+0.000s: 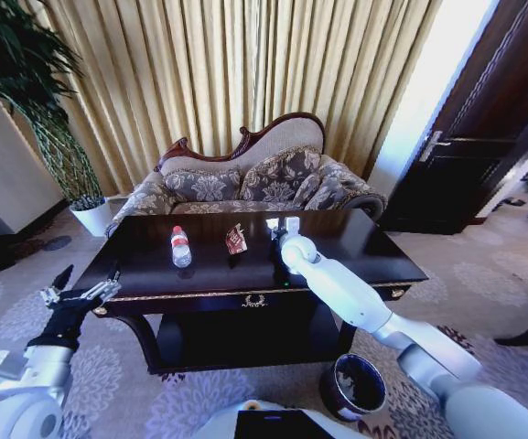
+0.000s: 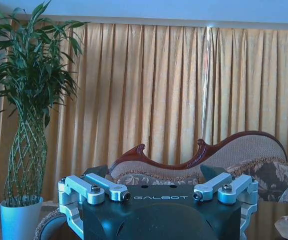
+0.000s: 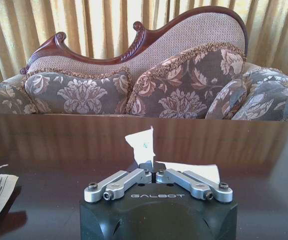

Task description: Move to the front of the table and place the trash on the table into the trash bin.

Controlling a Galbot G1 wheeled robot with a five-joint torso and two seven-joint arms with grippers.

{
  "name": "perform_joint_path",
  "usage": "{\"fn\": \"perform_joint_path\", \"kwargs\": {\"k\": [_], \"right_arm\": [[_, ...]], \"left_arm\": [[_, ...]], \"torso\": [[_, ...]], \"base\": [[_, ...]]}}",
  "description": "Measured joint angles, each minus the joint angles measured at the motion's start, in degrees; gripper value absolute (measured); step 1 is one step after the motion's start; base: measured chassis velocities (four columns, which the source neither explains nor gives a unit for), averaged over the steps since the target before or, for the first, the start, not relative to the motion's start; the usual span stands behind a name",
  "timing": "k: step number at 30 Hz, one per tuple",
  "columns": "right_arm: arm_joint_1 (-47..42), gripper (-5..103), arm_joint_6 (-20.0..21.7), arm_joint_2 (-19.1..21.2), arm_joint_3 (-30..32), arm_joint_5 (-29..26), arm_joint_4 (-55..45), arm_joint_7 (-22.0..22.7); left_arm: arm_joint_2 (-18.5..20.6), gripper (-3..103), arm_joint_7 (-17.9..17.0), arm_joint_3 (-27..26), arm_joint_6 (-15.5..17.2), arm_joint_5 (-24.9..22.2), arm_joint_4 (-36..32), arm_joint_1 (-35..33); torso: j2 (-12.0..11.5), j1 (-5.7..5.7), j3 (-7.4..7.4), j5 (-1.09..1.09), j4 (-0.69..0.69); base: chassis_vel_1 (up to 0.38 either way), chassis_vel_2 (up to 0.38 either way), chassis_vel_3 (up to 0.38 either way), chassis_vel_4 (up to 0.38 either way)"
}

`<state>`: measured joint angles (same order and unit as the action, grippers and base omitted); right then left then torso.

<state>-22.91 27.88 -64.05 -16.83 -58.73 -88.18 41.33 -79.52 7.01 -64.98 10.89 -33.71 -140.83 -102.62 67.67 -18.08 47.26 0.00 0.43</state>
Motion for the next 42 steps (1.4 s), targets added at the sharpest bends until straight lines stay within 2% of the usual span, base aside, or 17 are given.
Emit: {"fn": "perform_joint_path", "kwargs": {"k": [5, 10, 14, 17, 18, 21, 22, 24, 25, 28, 29, 31, 32, 33, 34, 37, 42], "right_arm": [[-0.25, 0, -0.21, 0.74, -0.02, 0.01, -0.99, 0.0], [-1.29, 0, -2.59, 2.18, 0.83, -0.09, -4.29, -0.49], [-2.81, 0, -4.72, 4.52, 2.23, -0.1, -8.79, -1.66], [-5.92, 0, -6.61, 8.63, 5.4, 0.04, -15.84, -2.92], [-5.92, 0, -6.61, 8.63, 5.4, 0.04, -15.84, -2.92], [-10.94, 0, -6.95, 12.73, 10.36, 0.11, -22.99, -4.19], [-10.94, 0, -6.95, 12.73, 10.36, 0.11, -22.99, -4.19], [-18.14, 0, -6.95, 16.44, 16.41, 0.34, -28.93, -5.86], [-18.14, 0, -6.95, 16.44, 16.41, 0.34, -28.93, -5.86], [-28.43, 0, -7.21, 21.15, 25.64, 2.22, -36.27, -6.59], [-28.43, 0, -7.21, 21.15, 25.64, 2.22, -36.27, -6.59], [-33.43, 0, -7.26, 22.2, 30.08, 2.49, -40.09, -6.57], [-33.43, 0, -7.26, 22.2, 30.08, 2.49, -40.09, -6.57], [-38.55, 0, -7.25, 22.21, 33.91, 2.52, -43.9, -6.42], [-38.55, 0, -7.25, 22.21, 33.91, 2.52, -43.9, -6.42], [-47.33, 0, -6.34, 20.69, 40.29, 2.82, -49.45, -6.22], [-55.06, 0, -5.86, 18.12, 46.04, 5.08, -53.65, -6.33]], "left_arm": [[-0.02, 100, 0.0, 0.01, -0.1, -0.13, 0.14, 0.06], [0.16, 100, -0.01, -0.07, -0.13, -0.72, 0.21, 0.27], [0.45, 100, -0.06, -0.21, -0.14, -1.21, 0.24, 0.6], [0.77, 100, -0.2, -0.44, -0.14, -1.92, 0.22, 1.01], [0.77, 100, -0.2, -0.44, -0.14, -1.92, 0.22, 1.01], [0.89, 100, -0.22, -0.61, -0.14, -2.41, 0.07, 1.14], [0.89, 100, -0.22, -0.61, -0.14, -2.41, 0.07, 1.14], [0.94, 100, -0.26, -0.56, -0.14, -2.52, -0.01, 1.23], [0.94, 100, -0.26, -0.56, -0.14, -2.52, -0.01, 1.23], [1.08, 100, -0.26, -0.25, -0.14, -2.61, -0.27, 1.48], [1.08, 100, -0.26, -0.25, -0.14, -2.61, -0.27, 1.48], [1.17, 100, -0.26, -0.19, -0.14, -2.66, -0.39, 1.67], [1.17, 100, -0.26, -0.19, -0.14, -2.66, -0.39, 1.67], [1.3, 100, -0.26, -0.23, -0.14, -2.83, -0.42, 1.77], [1.3, 100, -0.26, -0.23, -0.14, -2.83, -0.42, 1.77], [1.78, 100, -0.33, -0.69, -0.13, -3.5, -0.45, 1.76], [2.65, 100, -0.46, -0.78, 0.08, -3.81, -0.43, 1.95]], "torso": [[0.0, 0.0, 0.0, 0.0, 0.0], [0.0, 0.0, 0.0, 0.0, 0.0], [0.0, 0.0, 0.0, 0.0, -0.01], [0.0, 0.0, 0.0, 0.0, 0.0], [0.0, 0.0, 0.0, 0.0, 0.0], [0.0, 0.0, 0.0, -0.01, -0.01], [0.0, 0.0, 0.0, -0.01, -0.01], [0.0, 0.01, 0.0, -0.02, 0.01], [0.0, 0.01, 0.0, -0.02, 0.01], [0.0, 0.01, -0.01, -0.02, 0.02], [0.0, 0.01, -0.01, -0.02, 0.02], [0.01, 0.01, -0.01, -0.01, 0.01], [0.01, 0.01, -0.01, -0.01, 0.01], [0.01, 0.01, -0.01, -0.01, -0.02], [0.01, 0.01, -0.01, -0.01, -0.02], [0.01, 0.01, -0.01, 0.0, 0.0], [0.01, 0.01, -0.02, 0.0, 0.01]], "base": [[0.0, 0.0, 0.0, 0.0], [0.0, 0.0, 0.0, 0.0], [0.0, 0.0, 0.0, 0.0], [0.0, 0.0, 0.0, 0.0], [0.0, 0.0, 0.0, 0.0], [0.0, 0.0, 0.0, 0.0], [0.0, 0.0, 0.0, 0.0], [0.0, 0.0, 0.0, 0.0], [0.0, 0.0, 0.0, 0.0], [0.0, 0.0, 0.0, 0.0], [0.0, 0.0, 0.0, 0.0], [0.0, 0.0, 0.0, 0.0], [0.0, 0.0, 0.0, 0.0], [0.0, 0.0, 0.0, 0.0], [0.0, 0.0, 0.0, 0.0], [0.0, 0.0, 0.0, 0.0], [0.0, 0.0, 0.0, 0.0]]}}
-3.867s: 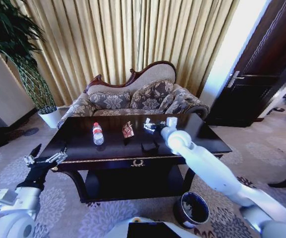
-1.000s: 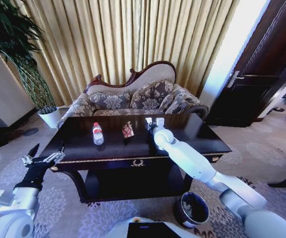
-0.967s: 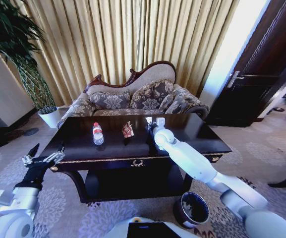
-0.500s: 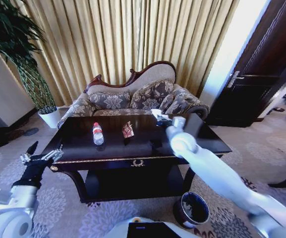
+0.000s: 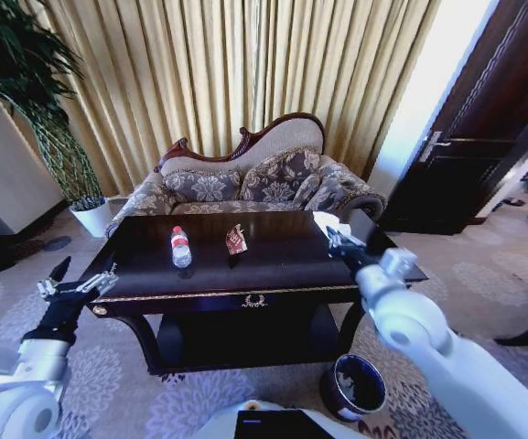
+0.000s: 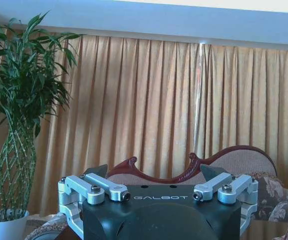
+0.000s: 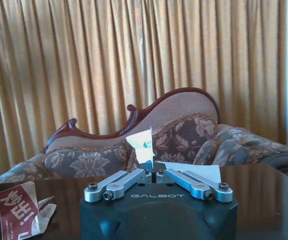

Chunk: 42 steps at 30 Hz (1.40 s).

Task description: Move to the front of the table and place the trash on the table into the trash bin.

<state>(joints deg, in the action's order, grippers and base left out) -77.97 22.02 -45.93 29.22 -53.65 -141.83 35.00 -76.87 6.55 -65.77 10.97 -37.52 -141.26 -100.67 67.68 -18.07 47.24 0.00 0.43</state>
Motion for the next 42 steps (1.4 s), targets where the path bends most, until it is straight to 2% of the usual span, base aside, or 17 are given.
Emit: {"fn": "perform_joint_path", "kwargs": {"k": [5, 7, 10, 11, 14, 20, 39, 42], "right_arm": [[-4.18, 0, 0.05, -2.19, 2.59, 2.85, -1.45, -0.25], [-7.63, 0, 0.03, -4.27, 3.85, 7.12, -1.93, -1.2], [-8.15, 0, -0.01, -4.59, 4.02, 8.07, -1.93, -1.49], [-9.52, 0, -0.44, -5.49, 4.45, 10.31, -1.93, -2.19], [-11.21, 0, -0.89, -6.65, 5.05, 11.53, -1.83, -2.61], [-13.6, 0, -1.36, -8.16, 5.66, 12.8, -1.68, -3.17], [-14.23, 0, -1.59, -8.95, 5.05, 12.99, -1.48, -3.3], [-14.37, 0, -1.64, -9.35, 4.91, 13.36, -1.46, -3.36]], "left_arm": [[0.69, 100, -0.46, -0.01, 1.34, -0.28, -0.23, 0.21], [1.29, 100, -0.93, -0.21, 3.66, -0.8, -0.84, 0.27], [1.39, 100, -1.07, -0.29, 4.43, -0.84, -1.02, 0.3], [1.64, 100, -1.86, -0.39, 6.5, -1.02, -1.65, 0.45], [2.04, 100, -2.39, -0.9, 8.26, -1.03, -1.98, 0.46], [2.82, 100, -2.5, -1.99, 9.16, -1.07, -1.98, -0.1], [2.43, 100, -2.48, -1.82, 10.02, -0.94, -2.02, -0.16], [2.46, 100, -2.38, -1.84, 10.96, -0.88, -2.02, -0.01]], "torso": [[0.0, 0.0, 0.01, 0.01, -0.01], [-0.01, 0.0, 0.01, 0.01, -0.01], [-0.01, 0.0, 0.01, 0.0, 0.0], [0.0, 0.0, 0.01, 0.0, 0.0], [-0.01, 0.0, 0.01, 0.0, -0.01], [-0.01, -0.01, 0.02, 0.0, 0.0], [-0.01, 0.0, 0.02, 0.0, -0.01], [-0.01, -0.01, 0.02, 0.0, -0.01]], "base": [[0.0, 0.0, 0.0, 0.0], [0.0, 0.0, 0.0, 0.0], [0.0, 0.0, 0.0, 0.0], [0.0, 0.0, 0.0, 0.0], [0.0, 0.0, 0.0, 0.0], [0.019, -0.017, -0.018, 0.017], [0.084, -0.088, -0.079, 0.086], [0.099, -0.075, -0.09, 0.092]]}}
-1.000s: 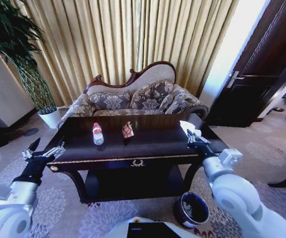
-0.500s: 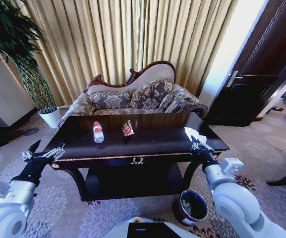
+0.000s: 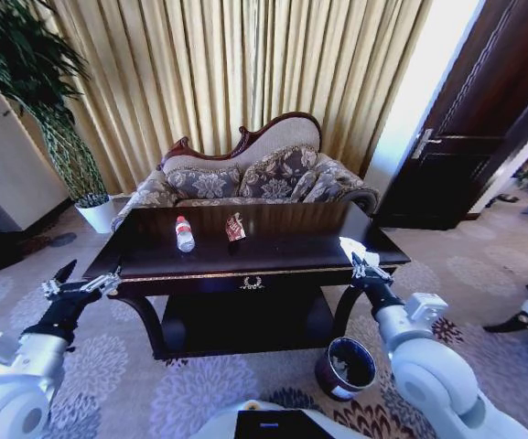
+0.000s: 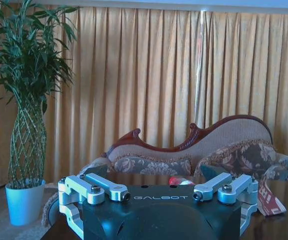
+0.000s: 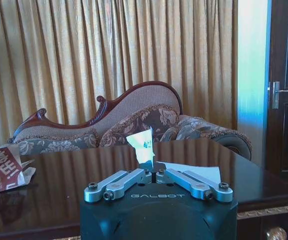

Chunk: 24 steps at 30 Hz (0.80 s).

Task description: Move to the front of the table and place the trash on the table into the trash bin.

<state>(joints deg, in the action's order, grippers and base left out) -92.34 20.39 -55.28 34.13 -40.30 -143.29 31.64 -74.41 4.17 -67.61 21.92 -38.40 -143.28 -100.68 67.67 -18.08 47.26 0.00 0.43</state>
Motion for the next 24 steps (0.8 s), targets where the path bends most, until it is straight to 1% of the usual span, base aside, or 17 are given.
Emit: {"fn": "perform_joint_path", "kwargs": {"k": [6, 10, 15, 18, 19, 21, 23, 24], "right_arm": [[-0.41, 0, -0.08, -0.45, -0.31, 0.74, 0.02, -0.2], [-0.75, 0, -0.12, -0.9, -1.09, 1.91, 0.03, -1.55], [-1.06, 0, -0.06, -2.5, -2.89, 1.71, 2.49, -2.2], [-1.35, 0, 0.16, -4.26, -4.4, 1.88, 10.15, -2.42], [-1.35, 0, 0.16, -4.26, -4.4, 1.88, 10.15, -2.42], [-0.35, 0, 0.19, -5.39, -5.49, 2.11, 17.79, -2.85], [2.32, 0, -0.74, -6.23, -6.55, 3.26, 25.04, -2.88], [2.32, 0, -0.74, -6.23, -6.55, 3.26, 25.04, -2.88]], "left_arm": [[0.07, 100, 0.72, 0.07, 0.64, 0.16, 0.0, 0.19], [0.02, 100, 1.03, 0.36, 0.67, 0.38, 0.01, 0.41], [-0.37, 100, 1.95, 0.85, 0.67, 1.32, 0.22, 0.54], [-1.08, 100, 2.37, 1.09, 0.68, 1.73, 0.18, 0.5], [-1.08, 100, 2.37, 1.09, 0.68, 1.73, 0.18, 0.5], [-1.22, 100, 2.41, 0.72, 0.68, 1.73, 0.12, 0.37], [-1.21, 100, 2.46, 0.3, 0.69, 1.67, 0.19, 0.34], [-1.21, 100, 2.46, 0.3, 0.69, 1.67, 0.19, 0.34]], "torso": [[0.0, 0.0, 0.0, 0.0, 0.0], [0.01, 0.01, -0.01, 0.01, 0.0], [0.01, 0.01, -0.01, 0.01, 0.0], [-0.01, -0.02, 0.0, 0.0, 0.0], [-0.01, -0.02, 0.0, 0.0, 0.0], [-0.01, -0.02, 0.01, -0.01, 0.0], [0.0, -0.01, 0.0, -0.01, 0.01], [0.0, -0.01, 0.0, -0.01, 0.01]], "base": [[0.093, -0.093, -0.092, 0.094], [0.06, -0.073, -0.086, 0.067], [0.0, 0.0, 0.0, 0.0], [0.0, 0.0, 0.0, 0.0], [0.0, 0.0, 0.0, 0.0], [0.0, 0.0, 0.0, 0.0], [0.0, 0.0, 0.0, 0.0], [0.0, 0.0, 0.0, 0.0]]}}
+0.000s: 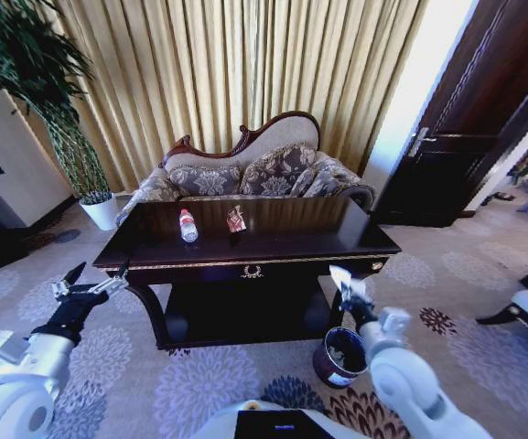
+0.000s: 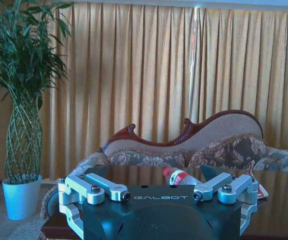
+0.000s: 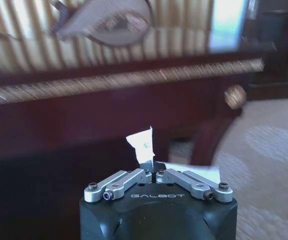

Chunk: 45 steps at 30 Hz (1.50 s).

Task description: Move to the front of the table and place the trash on the table into the trash bin.

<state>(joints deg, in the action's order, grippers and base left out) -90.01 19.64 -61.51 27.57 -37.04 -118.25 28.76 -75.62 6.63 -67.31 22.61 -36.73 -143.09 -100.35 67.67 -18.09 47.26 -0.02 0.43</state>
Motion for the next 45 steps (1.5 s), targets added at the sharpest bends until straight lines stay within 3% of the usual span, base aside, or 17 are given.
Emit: {"fn": "perform_joint_path", "kwargs": {"k": [4, 8, 14, 28, 33, 34, 38, 40, 42, 45], "right_arm": [[6.28, 0, -1.02, -0.64, -1.01, 1.58, 13.19, -0.56], [8.82, 0, -1.31, -1.04, -1.44, 2.79, 19.65, -1.22], [12.62, 0, -3.19, -4.66, -1.54, 6.11, 33.02, -1.48], [19.15, 1, -5.78, -9.96, -1.9, 15.15, 49.31, -0.32], [19.98, 22, -5.8, -11.06, -1.6, 17.32, 50.91, 0.25], [19.98, 22, -5.8, -11.06, -1.6, 17.32, 50.91, 0.25], [20.2, 44, -5.78, -11.07, -1.51, 17.34, 50.96, 0.52], [20.21, 44, -5.77, -10.98, -1.51, 17.34, 50.93, 0.53], [20.19, 55, -5.73, -10.72, -1.56, 17.32, 50.69, 0.54], [20.09, 61, -5.69, -10.61, -1.59, 17.27, 50.47, 0.54]], "left_arm": [[-0.52, 100, 0.62, -0.11, -0.07, -0.05, 0.17, -0.03], [-0.84, 100, 1.09, -0.01, -0.1, 0.03, -0.01, 0.04], [-1.12, 100, 1.42, 0.13, -0.1, 0.04, -0.11, 0.11], [-1.37, 100, 1.41, 0.38, -0.28, -0.09, -0.15, 0.06], [-1.22, 100, 1.44, 0.28, -0.85, -0.37, -0.15, 0.05], [-1.22, 100, 1.44, 0.28, -0.85, -0.37, -0.15, 0.05], [-1.21, 100, 2.36, 0.29, -1.58, -0.4, -0.15, 0.04], [-1.23, 100, 2.41, 0.32, -1.6, -0.4, -0.15, 0.1], [-1.26, 100, 2.46, 0.39, -1.6, -0.4, -0.15, 0.25], [-1.26, 100, 2.5, 0.41, -1.6, -0.4, -0.15, 0.25]], "torso": [[0.0, 0.0, 0.0, 0.0, -0.02], [-0.01, 0.0, 0.0, 0.02, -0.02], [0.0, 0.01, 0.0, 0.01, 0.0], [0.0, 0.0, 0.0, 0.03, -0.01], [0.0, 0.0, 0.0, 0.02, 0.0], [0.0, 0.0, 0.0, 0.02, 0.0], [0.0, 0.0, 0.0, 0.02, -0.01], [0.0, 0.0, 0.0, 0.02, -0.01], [0.0, 0.0, 0.0, 0.02, -0.01], [0.0, 0.01, 0.0, 0.01, -0.01]], "base": [[0.0, 0.0, 0.0, 0.0], [0.0, 0.0, 0.0, 0.0], [0.0, 0.0, 0.0, 0.0], [0.0, 0.0, 0.0, 0.0], [0.0, 0.0, 0.0, 0.0], [0.0, 0.0, 0.0, 0.0], [0.0, 0.0, 0.0, 0.0], [0.0, 0.0, 0.0, 0.0], [0.0, 0.0, 0.0, 0.0], [0.0, 0.0, 0.0, 0.0]]}}
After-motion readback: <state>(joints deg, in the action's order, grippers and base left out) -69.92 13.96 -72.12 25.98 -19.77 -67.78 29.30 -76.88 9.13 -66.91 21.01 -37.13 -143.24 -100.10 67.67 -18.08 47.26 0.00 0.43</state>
